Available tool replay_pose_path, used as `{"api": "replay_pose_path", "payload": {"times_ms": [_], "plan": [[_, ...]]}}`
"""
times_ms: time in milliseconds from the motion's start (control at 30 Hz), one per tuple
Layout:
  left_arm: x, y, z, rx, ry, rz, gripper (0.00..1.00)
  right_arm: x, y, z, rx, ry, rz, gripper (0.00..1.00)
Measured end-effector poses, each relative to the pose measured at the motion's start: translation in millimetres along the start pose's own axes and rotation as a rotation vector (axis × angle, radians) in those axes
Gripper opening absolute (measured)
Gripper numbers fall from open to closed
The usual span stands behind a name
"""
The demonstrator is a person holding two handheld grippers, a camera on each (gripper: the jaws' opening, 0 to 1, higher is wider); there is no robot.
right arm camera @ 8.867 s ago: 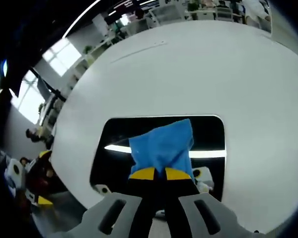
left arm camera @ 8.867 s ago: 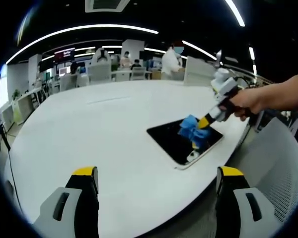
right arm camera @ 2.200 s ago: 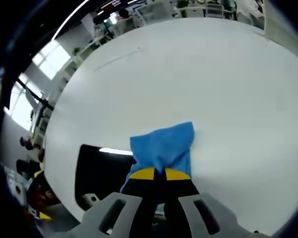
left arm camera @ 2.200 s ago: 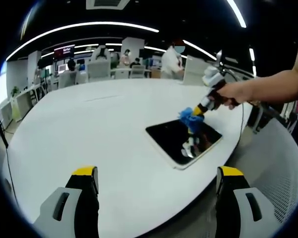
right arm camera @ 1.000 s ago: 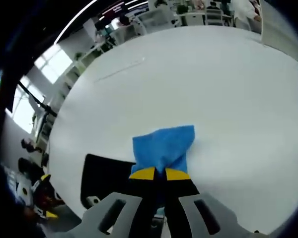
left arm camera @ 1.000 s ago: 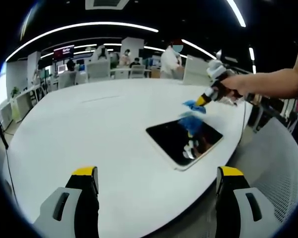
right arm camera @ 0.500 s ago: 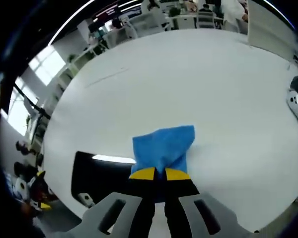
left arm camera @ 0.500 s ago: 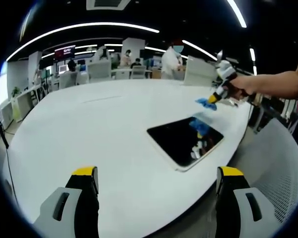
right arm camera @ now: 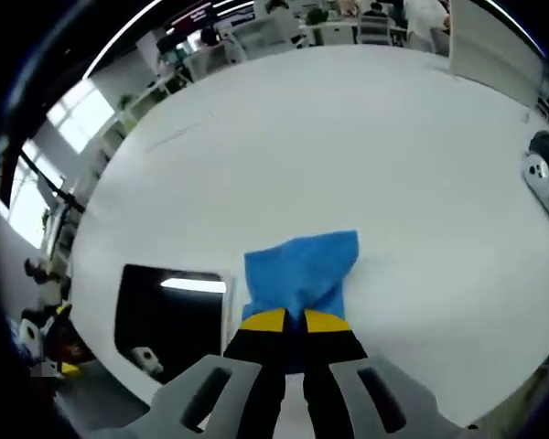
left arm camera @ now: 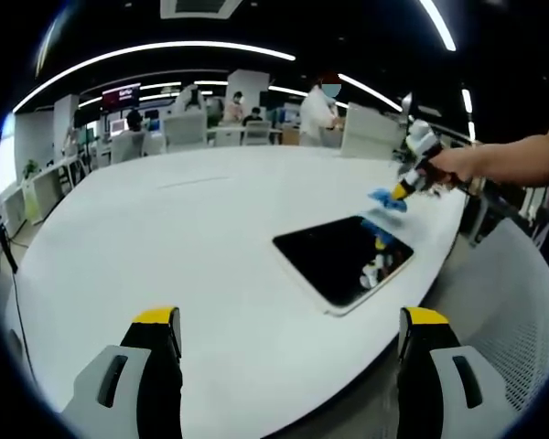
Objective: Wipe the mirror surface with the cleaning cloth until all visible marks leave the cleaned area.
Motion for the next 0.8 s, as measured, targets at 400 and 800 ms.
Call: {"api": "replay_pose_path", "payload": {"times_ms": [400,800], "plan": [[-0.3,0.3,1.0,0.001,0.004,-0.001,0.99,-13.4,-9.1,25.1,-0.023,0.037,0.012,0.00],[3.8,-0.1,4.5,0.014,0.014,-0.009,0.99,19.9,16.4,8.4,0.227,-0.143,-0.076,0.26]]}}
Point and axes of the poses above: the point that each gripper's makers call its tool centre point, and the gripper's own axes: x roughly backward along the fingers, y roughly to its left, z roughly out of its underside, the point moved 1 cm from there along x, roughly backward along the fingers
